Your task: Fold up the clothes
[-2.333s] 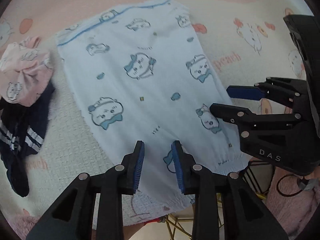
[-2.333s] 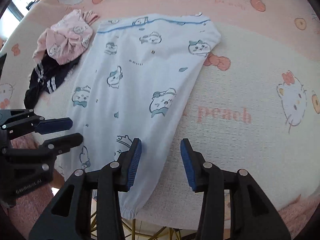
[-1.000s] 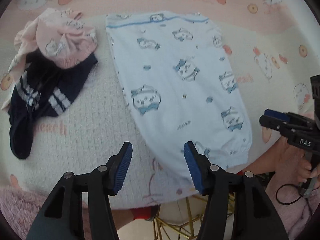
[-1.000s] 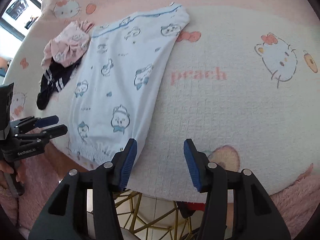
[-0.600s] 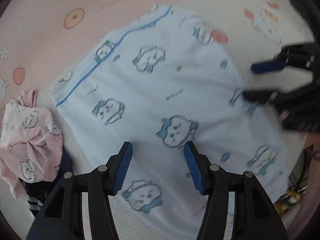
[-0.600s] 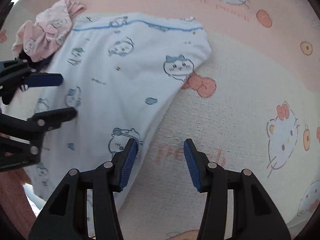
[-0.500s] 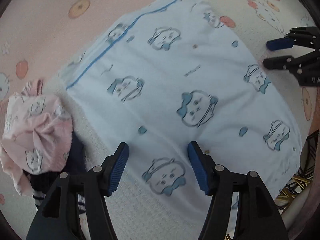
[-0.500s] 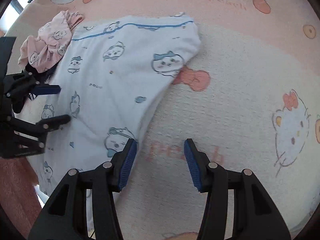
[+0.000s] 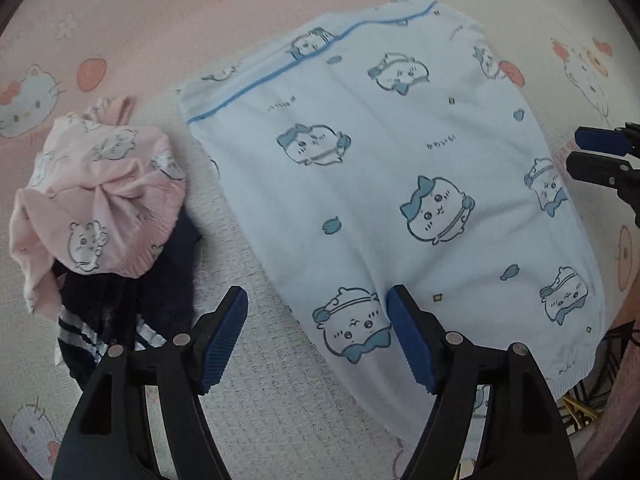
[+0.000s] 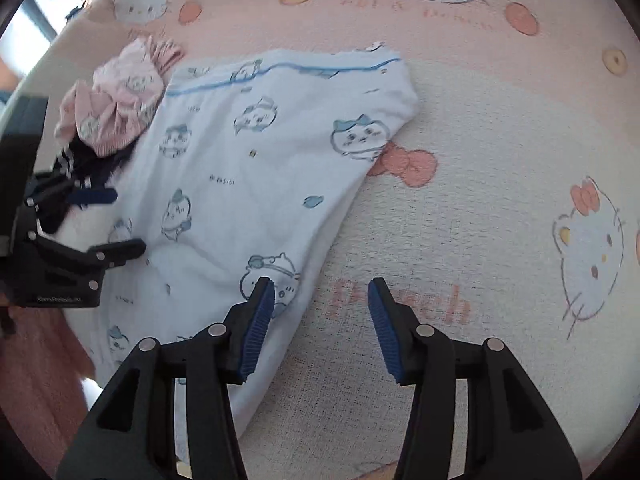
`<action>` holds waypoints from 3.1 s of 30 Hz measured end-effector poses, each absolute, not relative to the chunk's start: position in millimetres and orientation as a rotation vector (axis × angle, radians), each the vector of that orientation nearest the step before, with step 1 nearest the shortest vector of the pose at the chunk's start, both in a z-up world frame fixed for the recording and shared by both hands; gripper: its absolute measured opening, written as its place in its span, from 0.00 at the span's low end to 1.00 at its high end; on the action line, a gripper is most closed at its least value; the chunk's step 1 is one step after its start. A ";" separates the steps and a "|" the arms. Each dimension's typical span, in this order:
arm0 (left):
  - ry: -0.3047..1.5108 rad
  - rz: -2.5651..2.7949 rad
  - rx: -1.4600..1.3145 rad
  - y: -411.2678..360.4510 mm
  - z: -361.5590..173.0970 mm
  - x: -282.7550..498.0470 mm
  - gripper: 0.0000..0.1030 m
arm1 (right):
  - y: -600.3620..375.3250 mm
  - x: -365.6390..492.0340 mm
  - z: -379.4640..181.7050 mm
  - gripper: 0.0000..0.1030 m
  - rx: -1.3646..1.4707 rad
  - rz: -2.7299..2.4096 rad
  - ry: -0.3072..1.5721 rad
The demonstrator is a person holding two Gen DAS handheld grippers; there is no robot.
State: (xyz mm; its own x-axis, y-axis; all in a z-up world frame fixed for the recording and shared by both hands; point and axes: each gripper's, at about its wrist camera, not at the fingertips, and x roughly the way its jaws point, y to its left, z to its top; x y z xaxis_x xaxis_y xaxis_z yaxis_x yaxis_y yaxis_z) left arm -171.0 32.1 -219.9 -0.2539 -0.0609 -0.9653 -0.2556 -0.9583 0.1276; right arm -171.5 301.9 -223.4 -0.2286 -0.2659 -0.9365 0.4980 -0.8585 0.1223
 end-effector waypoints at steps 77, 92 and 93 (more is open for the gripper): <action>0.162 2.453 -1.784 19.4 -195.3 -81.1 0.86 | 301.3 -72.7 -216.5 0.50 1.567 -2.126 0.150; 0.164 2.378 -1.893 44.4 -211.5 -79.7 0.86 | 265.5 -30.9 -220.8 0.49 1.521 -2.097 0.373; 0.253 2.359 -1.924 48.5 -217.3 -76.8 0.86 | 264.8 -30.7 -222.5 0.49 1.539 -2.093 0.377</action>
